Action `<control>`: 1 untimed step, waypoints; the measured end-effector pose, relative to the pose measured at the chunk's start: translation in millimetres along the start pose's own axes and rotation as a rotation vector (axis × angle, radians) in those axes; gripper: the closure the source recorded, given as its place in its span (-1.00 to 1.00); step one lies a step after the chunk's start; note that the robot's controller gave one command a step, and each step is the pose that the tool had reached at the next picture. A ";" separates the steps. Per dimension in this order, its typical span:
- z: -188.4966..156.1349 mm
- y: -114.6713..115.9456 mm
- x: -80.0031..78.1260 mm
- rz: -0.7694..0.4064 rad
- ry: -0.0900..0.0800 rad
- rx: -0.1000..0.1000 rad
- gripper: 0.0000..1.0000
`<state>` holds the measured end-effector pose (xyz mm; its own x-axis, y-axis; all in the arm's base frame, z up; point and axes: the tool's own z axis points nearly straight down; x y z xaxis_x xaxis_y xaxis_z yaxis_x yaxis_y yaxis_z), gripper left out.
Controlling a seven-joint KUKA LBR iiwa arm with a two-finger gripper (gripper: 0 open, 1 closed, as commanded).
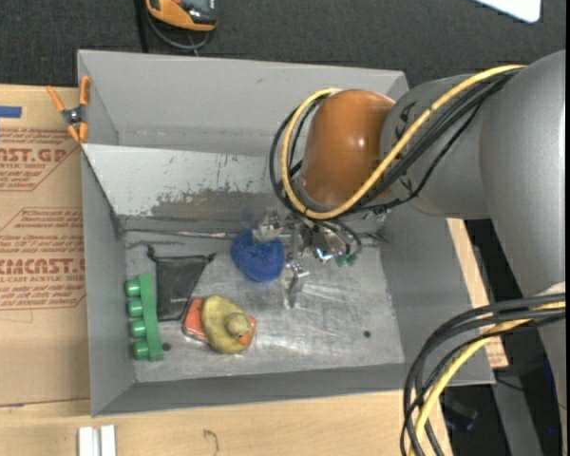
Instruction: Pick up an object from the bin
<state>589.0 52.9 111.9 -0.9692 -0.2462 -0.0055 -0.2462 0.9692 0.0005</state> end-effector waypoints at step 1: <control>29.6 4.4 -11.2 -0.355 -0.029 0.005 1.00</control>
Offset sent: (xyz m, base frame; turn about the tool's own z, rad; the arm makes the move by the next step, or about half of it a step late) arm 0.0000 0.0000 0.0000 0.0000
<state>599.0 60.0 82.4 -0.8227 -0.5676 -0.0333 -0.5675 0.8233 -0.0117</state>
